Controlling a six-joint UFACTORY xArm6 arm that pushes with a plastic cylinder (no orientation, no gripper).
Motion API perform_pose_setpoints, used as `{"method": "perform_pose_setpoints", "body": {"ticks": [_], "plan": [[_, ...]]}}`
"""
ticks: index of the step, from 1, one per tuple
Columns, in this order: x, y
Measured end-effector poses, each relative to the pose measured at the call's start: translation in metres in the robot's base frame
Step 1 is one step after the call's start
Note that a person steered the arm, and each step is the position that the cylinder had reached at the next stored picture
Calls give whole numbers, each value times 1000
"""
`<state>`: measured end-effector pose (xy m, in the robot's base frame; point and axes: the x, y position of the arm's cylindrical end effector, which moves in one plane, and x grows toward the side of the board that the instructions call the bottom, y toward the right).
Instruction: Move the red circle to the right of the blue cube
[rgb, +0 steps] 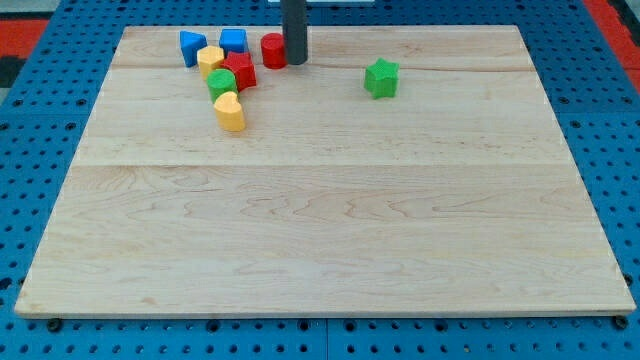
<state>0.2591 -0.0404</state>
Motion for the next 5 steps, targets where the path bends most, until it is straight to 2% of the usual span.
{"method": "perform_pose_setpoints", "body": {"ticks": [1, 2, 3, 4, 5], "plan": [[0, -5], [19, -21], [112, -22], [181, -37], [149, -59]]}}
